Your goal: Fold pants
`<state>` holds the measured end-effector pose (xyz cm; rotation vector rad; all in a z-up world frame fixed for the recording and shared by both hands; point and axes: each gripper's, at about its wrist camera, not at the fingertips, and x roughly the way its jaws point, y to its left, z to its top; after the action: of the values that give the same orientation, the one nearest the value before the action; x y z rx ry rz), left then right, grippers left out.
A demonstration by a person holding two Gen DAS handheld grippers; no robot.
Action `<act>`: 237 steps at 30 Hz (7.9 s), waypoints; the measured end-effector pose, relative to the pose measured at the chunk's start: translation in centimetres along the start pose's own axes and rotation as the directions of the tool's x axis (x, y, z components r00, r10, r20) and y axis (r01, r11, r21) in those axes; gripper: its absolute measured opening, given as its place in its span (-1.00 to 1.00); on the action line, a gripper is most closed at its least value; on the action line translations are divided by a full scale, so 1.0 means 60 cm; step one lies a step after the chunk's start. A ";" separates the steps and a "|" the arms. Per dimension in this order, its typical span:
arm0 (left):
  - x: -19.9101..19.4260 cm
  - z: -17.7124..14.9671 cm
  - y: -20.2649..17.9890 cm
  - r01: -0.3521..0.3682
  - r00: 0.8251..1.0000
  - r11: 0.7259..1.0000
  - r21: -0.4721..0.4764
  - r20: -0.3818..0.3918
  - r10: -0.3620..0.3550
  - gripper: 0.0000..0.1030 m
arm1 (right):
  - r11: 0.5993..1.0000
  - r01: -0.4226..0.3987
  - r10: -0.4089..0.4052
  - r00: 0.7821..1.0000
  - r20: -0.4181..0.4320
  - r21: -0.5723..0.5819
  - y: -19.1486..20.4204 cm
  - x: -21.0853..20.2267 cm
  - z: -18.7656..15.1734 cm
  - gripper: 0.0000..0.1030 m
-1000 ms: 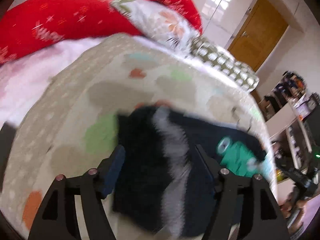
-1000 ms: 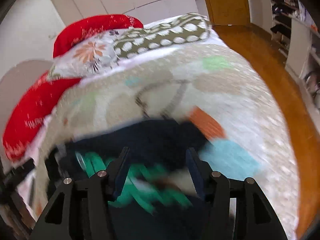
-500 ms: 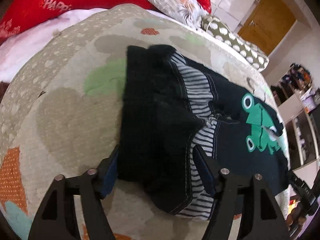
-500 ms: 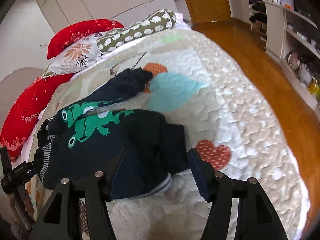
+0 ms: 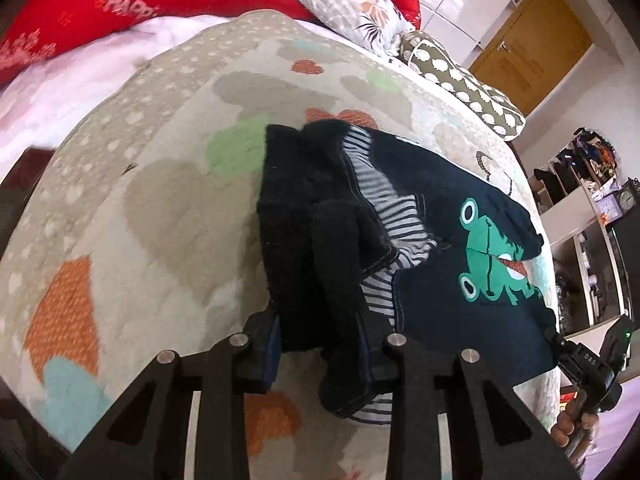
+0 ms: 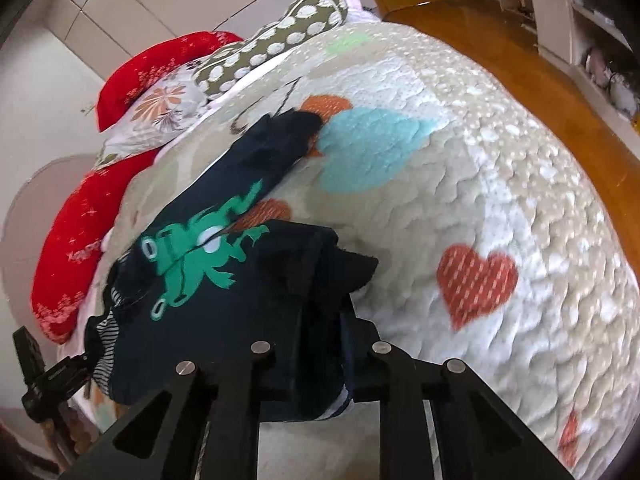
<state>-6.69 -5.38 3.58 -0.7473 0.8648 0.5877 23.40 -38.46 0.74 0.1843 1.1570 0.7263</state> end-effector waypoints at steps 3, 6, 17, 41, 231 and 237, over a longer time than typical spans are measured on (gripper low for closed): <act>-0.022 -0.022 0.026 0.008 1.000 1.000 -0.024 -0.006 -0.008 -0.43 | 1.000 -0.031 0.031 0.999 -0.024 -0.002 0.010 -0.012 -0.022 -0.65; -0.033 -0.041 0.040 -0.016 1.000 1.000 -0.017 0.005 0.016 -0.41 | 0.998 -0.070 0.070 0.996 -0.050 0.006 0.012 -0.024 -0.050 -0.65; -0.093 -0.093 0.024 -0.259 0.956 0.965 0.048 0.152 0.249 0.11 | 1.000 0.029 -0.029 0.998 0.058 0.002 0.016 -0.072 -0.085 -0.23; -0.235 -0.137 -0.099 -0.407 0.849 0.906 0.115 0.413 0.329 0.63 | 0.965 0.049 -0.047 0.999 0.011 -0.256 0.101 -0.020 -0.197 0.10; -0.094 -0.123 -0.046 -0.166 0.941 0.986 -0.003 0.300 0.159 0.39 | 0.901 -0.115 0.083 0.992 -0.095 -0.418 0.295 0.087 -0.064 -0.17; -0.028 -0.140 -0.091 -0.257 0.952 0.960 0.112 0.202 0.231 0.40 | 0.871 0.065 -0.041 0.997 0.060 -0.487 0.230 -0.001 -0.136 -0.14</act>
<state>-7.46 -15.54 3.21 -0.4536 0.8191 0.7981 10.29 -29.85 4.13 -0.2567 0.8948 0.9374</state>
